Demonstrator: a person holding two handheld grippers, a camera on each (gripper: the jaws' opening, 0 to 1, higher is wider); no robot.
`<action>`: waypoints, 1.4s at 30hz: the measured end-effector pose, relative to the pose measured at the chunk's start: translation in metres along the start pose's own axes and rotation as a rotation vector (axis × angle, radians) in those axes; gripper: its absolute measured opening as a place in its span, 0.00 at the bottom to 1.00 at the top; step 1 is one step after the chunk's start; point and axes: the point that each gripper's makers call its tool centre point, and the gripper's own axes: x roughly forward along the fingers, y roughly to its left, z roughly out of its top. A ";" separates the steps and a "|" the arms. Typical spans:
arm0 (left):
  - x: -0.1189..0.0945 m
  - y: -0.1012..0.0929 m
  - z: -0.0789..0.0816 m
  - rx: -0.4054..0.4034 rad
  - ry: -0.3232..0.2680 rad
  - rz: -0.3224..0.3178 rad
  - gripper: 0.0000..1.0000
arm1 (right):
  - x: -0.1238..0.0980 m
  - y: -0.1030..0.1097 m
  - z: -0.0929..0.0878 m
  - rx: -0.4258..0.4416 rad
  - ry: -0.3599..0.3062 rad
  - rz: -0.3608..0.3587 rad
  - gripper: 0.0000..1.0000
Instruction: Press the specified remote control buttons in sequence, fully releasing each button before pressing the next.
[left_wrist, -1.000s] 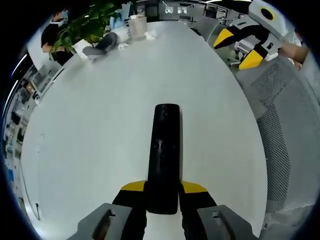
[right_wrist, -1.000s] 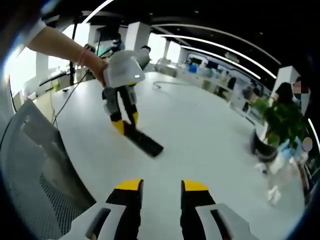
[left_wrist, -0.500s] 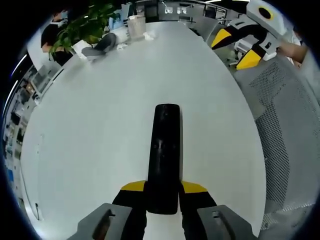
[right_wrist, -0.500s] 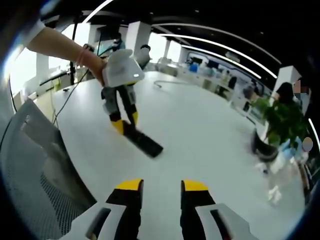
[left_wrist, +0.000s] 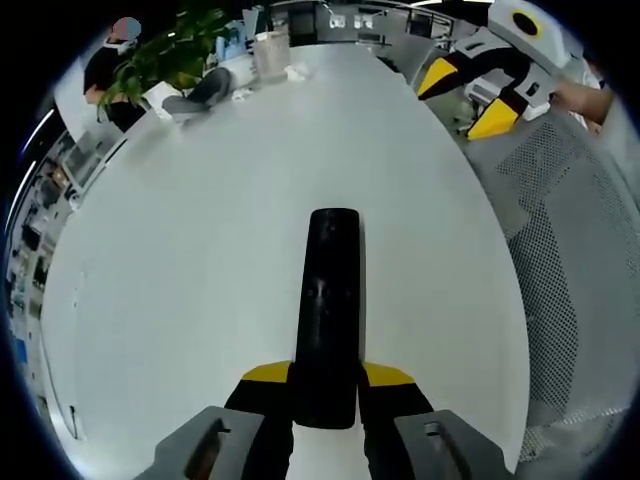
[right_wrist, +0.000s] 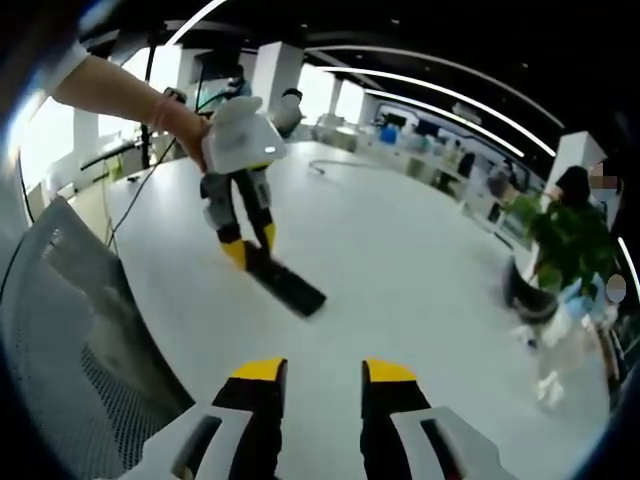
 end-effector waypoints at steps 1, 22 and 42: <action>0.000 0.000 0.000 0.000 0.000 0.000 0.24 | 0.000 0.000 0.000 0.000 0.000 0.000 0.27; 0.000 -0.005 0.000 -0.001 -0.005 -0.001 0.24 | 0.001 0.001 0.000 -0.006 0.004 0.006 0.26; 0.000 -0.012 0.001 0.002 -0.007 -0.003 0.24 | 0.002 0.004 -0.001 -0.012 0.010 0.018 0.25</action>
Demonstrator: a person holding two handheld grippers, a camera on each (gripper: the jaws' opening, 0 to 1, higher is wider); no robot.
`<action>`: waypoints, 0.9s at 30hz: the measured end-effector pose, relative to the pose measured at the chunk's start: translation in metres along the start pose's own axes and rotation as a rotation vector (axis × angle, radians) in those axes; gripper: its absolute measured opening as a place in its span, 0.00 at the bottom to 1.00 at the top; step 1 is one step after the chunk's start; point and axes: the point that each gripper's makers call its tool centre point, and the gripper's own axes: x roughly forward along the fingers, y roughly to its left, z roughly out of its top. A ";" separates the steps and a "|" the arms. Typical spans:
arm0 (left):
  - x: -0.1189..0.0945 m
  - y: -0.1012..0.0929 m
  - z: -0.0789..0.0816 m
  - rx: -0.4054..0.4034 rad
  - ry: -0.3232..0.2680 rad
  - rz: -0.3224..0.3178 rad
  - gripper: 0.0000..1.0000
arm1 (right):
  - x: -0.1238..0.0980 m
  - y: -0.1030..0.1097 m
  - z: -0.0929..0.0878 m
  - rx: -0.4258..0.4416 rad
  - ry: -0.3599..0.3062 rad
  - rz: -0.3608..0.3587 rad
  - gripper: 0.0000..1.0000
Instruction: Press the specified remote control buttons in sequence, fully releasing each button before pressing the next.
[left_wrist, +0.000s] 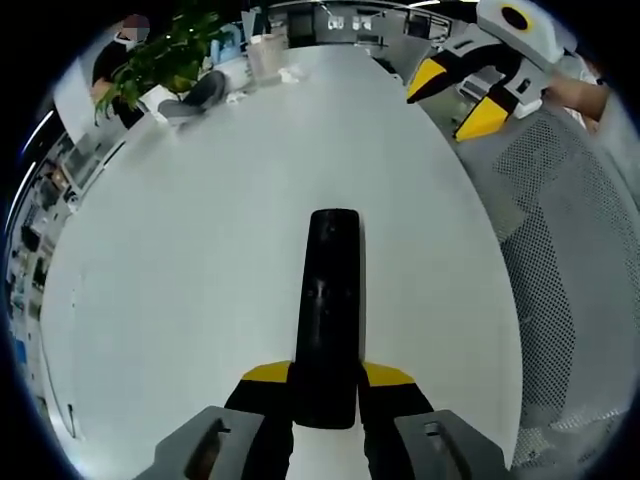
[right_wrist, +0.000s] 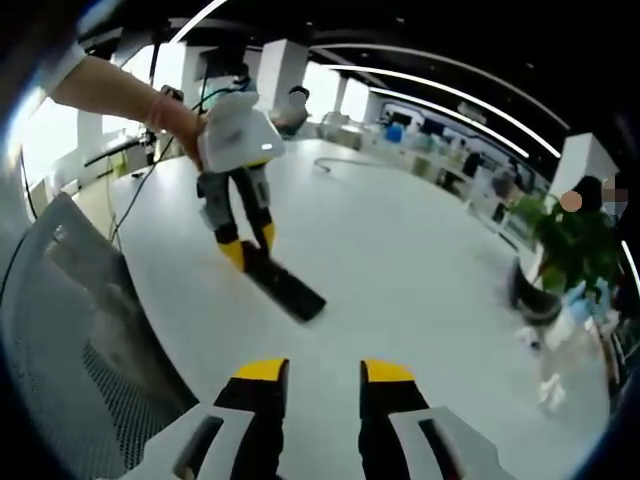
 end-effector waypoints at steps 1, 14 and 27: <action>0.000 0.000 0.000 0.000 0.000 0.000 0.24 | 0.000 0.000 0.000 0.000 0.000 0.000 0.25; 0.000 -0.004 0.001 -0.001 -0.003 0.001 0.24 | 0.000 0.001 0.000 -0.002 0.001 0.002 0.25; 0.000 -0.009 0.001 -0.001 -0.012 0.002 0.24 | 0.000 0.001 0.000 -0.004 0.005 0.007 0.25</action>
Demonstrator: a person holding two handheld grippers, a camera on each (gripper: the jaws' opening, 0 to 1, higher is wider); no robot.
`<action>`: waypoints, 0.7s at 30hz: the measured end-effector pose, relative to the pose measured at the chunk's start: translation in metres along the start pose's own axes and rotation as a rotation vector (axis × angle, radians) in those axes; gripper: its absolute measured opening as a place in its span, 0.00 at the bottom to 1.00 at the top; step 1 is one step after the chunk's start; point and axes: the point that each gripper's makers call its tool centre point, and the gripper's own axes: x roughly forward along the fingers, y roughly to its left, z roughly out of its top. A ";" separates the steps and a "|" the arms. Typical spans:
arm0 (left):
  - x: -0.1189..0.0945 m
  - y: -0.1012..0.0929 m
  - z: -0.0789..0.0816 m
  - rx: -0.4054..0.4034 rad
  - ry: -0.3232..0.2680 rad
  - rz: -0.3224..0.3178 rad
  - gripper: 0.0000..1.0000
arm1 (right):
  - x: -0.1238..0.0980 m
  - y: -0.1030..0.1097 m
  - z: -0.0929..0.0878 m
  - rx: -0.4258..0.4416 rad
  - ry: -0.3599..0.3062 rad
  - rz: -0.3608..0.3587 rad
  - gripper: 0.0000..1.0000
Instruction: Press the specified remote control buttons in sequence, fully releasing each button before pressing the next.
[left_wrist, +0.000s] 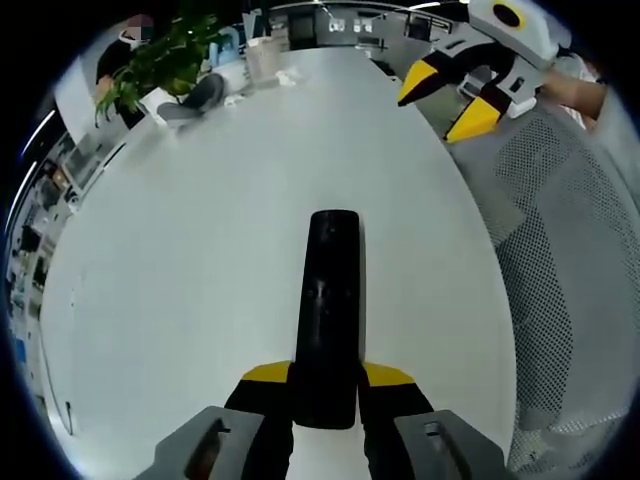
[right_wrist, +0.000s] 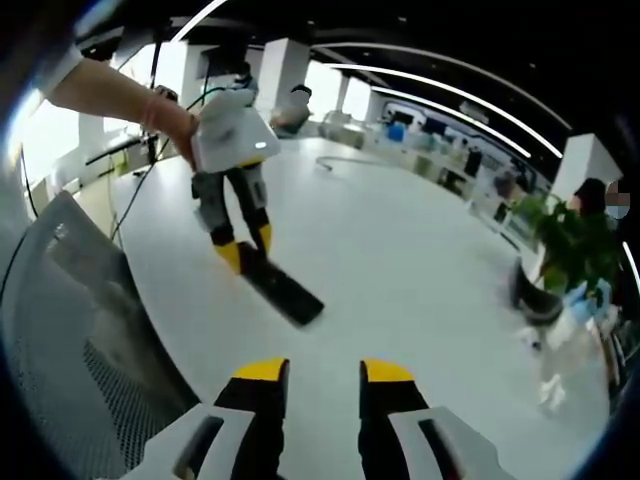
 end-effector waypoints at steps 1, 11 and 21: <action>0.000 -0.001 0.000 0.001 -0.001 -0.001 0.24 | 0.000 0.000 0.000 0.000 0.000 0.000 0.25; 0.000 -0.005 0.001 0.001 -0.006 -0.001 0.24 | 0.000 0.000 0.000 -0.002 0.001 0.002 0.25; 0.000 -0.009 0.001 -0.003 -0.014 -0.001 0.24 | 0.000 0.002 -0.001 -0.006 0.005 0.008 0.25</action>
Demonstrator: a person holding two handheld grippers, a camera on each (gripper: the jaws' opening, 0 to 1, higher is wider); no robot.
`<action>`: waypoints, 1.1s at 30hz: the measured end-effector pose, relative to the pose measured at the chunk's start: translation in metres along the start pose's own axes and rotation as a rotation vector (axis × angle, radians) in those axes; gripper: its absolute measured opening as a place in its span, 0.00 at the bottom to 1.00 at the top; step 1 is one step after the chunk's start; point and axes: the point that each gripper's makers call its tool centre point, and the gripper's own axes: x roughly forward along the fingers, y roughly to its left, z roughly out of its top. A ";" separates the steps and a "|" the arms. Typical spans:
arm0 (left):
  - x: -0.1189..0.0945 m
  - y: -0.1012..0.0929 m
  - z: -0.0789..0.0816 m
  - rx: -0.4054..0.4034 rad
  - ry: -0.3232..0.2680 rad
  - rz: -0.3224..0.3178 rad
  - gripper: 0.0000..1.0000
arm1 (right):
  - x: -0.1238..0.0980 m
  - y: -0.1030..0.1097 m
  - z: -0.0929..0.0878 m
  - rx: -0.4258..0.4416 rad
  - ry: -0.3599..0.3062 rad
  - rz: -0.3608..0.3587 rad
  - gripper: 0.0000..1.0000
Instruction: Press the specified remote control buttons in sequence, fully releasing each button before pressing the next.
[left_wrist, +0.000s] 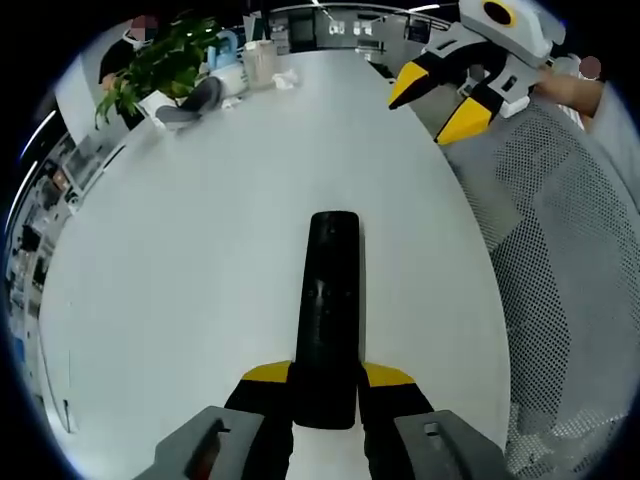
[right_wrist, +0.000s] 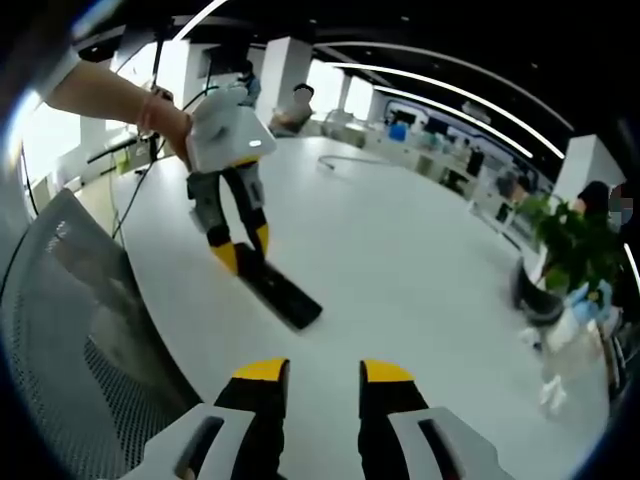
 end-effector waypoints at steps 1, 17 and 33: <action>0.000 0.000 0.000 0.000 0.000 0.000 0.24 | 0.000 0.000 0.000 -0.001 0.000 0.000 0.25; 0.000 -0.005 0.001 -0.005 -0.001 0.003 0.24 | 0.000 0.001 0.001 -0.004 -0.004 0.005 0.23; 0.000 -0.011 0.001 -0.010 -0.012 0.004 0.24 | 0.000 0.003 0.001 -0.008 -0.003 0.011 0.22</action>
